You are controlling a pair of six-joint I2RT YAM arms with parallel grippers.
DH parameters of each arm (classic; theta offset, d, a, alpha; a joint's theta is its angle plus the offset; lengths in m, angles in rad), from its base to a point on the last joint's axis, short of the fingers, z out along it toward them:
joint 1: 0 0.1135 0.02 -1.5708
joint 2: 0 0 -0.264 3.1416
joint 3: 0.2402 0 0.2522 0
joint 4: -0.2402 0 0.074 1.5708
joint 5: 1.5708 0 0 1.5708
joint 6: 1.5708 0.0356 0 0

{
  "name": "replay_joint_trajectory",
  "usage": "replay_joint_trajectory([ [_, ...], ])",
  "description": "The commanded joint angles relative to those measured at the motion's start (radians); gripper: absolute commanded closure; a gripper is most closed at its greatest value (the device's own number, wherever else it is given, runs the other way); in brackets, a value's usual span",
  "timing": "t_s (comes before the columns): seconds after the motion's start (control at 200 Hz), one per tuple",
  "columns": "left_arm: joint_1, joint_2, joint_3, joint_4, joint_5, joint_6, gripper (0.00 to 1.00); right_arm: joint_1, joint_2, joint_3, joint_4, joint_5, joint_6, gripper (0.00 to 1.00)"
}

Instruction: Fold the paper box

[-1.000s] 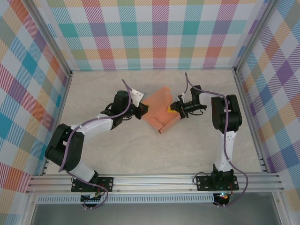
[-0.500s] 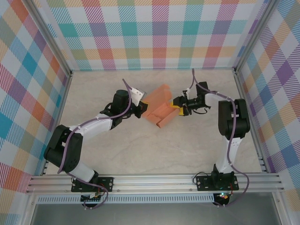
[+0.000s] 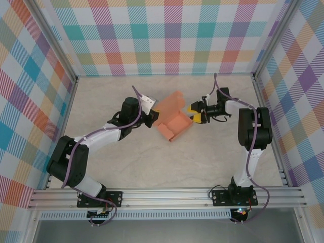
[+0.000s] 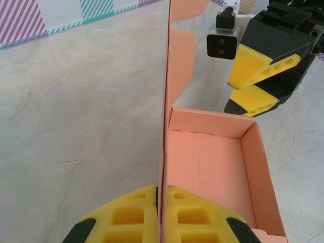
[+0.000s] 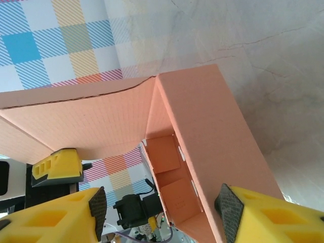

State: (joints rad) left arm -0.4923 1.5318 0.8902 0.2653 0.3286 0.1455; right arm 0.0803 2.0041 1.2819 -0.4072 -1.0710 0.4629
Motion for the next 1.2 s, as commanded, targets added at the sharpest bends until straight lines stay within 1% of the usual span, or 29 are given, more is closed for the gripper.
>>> replay_joint_trajectory([
  [0.0,0.005,-0.039,-0.015,0.071,-0.010,-0.022,1.00,0.003,0.016,0.004,-0.056,0.030,-0.030,0.35],
  [0.11,0.009,-0.047,-0.018,0.085,0.000,-0.045,1.00,-0.015,0.011,-0.019,-0.048,0.069,-0.043,0.35],
  [0.17,0.011,-0.056,-0.018,0.087,0.013,-0.047,1.00,-0.028,-0.014,-0.032,-0.045,0.114,-0.058,0.36],
  [0.215,0.012,-0.064,-0.016,0.080,0.016,-0.046,1.00,-0.037,-0.029,-0.035,-0.048,0.123,-0.065,0.35],
  [0.315,0.015,-0.079,-0.017,0.074,0.020,-0.053,1.00,-0.045,-0.007,-0.008,-0.082,0.055,-0.097,0.34],
  [0.405,0.015,-0.079,-0.012,0.072,0.032,-0.055,1.00,-0.038,-0.004,-0.035,-0.011,-0.032,-0.082,0.35],
  [0.48,0.016,-0.076,-0.007,0.071,0.032,-0.059,1.00,-0.027,-0.007,-0.046,0.000,-0.082,-0.091,0.35],
  [0.65,0.015,-0.077,-0.003,0.075,0.030,-0.069,1.00,-0.010,-0.007,-0.054,0.006,-0.137,-0.102,0.36],
  [0.755,0.015,-0.076,-0.003,0.075,0.029,-0.069,1.00,-0.011,-0.007,-0.049,0.001,-0.147,-0.107,0.40],
  [1.045,0.015,-0.075,-0.010,0.084,0.027,-0.093,1.00,-0.010,0.016,-0.035,-0.012,-0.152,-0.111,0.56],
  [1.195,0.016,-0.064,0.003,0.079,0.033,-0.092,1.00,-0.004,0.028,-0.023,-0.067,-0.121,-0.151,0.59],
])
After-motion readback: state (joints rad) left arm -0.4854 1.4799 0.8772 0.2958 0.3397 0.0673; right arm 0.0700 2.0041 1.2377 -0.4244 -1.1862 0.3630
